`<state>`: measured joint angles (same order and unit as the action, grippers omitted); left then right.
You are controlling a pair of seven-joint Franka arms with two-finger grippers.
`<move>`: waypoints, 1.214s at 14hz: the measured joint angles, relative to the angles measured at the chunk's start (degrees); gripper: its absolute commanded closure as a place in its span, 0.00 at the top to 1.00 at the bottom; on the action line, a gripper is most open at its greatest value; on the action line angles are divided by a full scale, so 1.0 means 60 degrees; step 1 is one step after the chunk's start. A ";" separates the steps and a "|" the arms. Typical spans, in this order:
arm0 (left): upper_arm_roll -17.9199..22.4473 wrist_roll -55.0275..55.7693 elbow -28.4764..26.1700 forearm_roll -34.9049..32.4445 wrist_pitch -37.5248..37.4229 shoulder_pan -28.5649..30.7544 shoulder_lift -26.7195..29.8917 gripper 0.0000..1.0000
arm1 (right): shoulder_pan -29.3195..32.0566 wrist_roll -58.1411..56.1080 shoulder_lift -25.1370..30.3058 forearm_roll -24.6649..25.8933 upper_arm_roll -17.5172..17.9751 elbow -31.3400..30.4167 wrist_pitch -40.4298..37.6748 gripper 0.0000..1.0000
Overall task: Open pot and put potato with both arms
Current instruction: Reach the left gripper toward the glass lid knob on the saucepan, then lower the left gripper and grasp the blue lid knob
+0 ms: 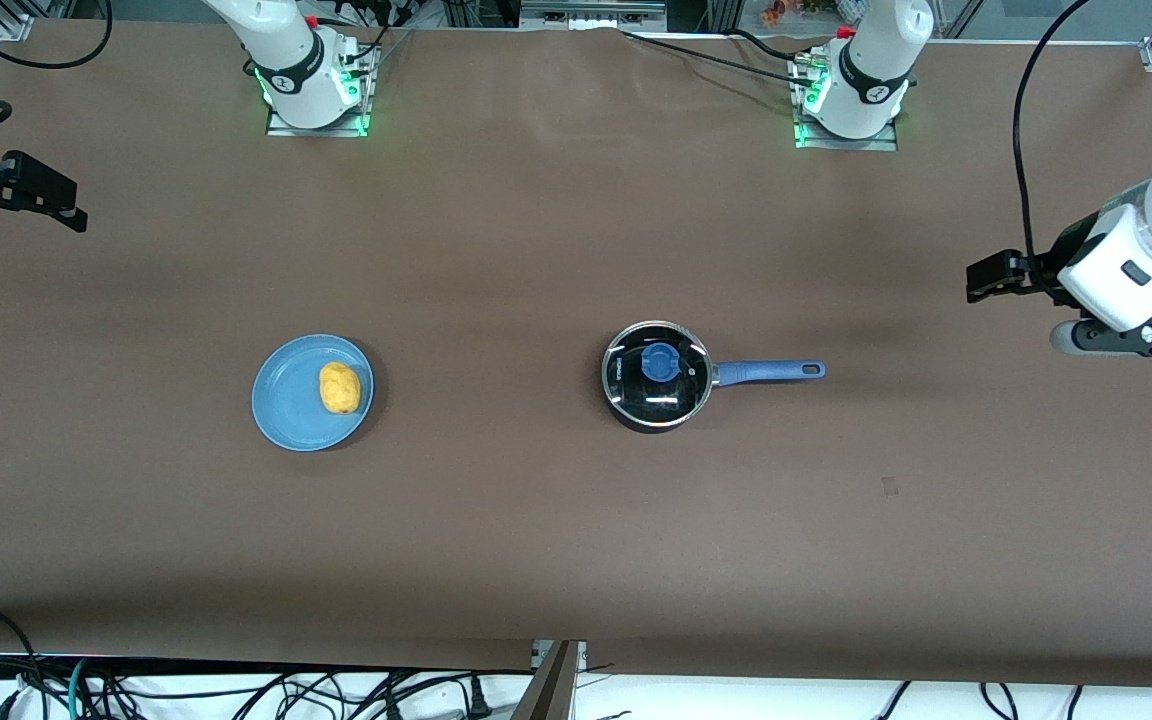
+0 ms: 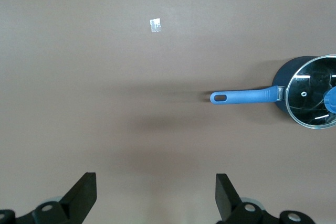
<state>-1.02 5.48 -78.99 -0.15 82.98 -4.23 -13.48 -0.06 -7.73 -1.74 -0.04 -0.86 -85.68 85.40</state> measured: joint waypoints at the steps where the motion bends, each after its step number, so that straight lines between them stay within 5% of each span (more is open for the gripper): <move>1: 0.0000 0.0269 0.0005 0.0138 0.0003 -0.0102 -0.0057 1.00 | -0.0010 -0.0001 0.0009 0.0000 0.0047 0.0000 -0.0020 1.00; 17: -0.0079 0.4751 0.0034 0.1150 0.3394 -0.3169 -0.2518 1.00 | -0.0177 -0.0009 0.0016 -0.0001 0.0285 0.0007 0.0146 0.99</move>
<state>-1.50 33.99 -78.79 6.75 103.35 -23.25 -28.59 -1.12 -7.78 -1.64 -0.04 0.85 -85.63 86.27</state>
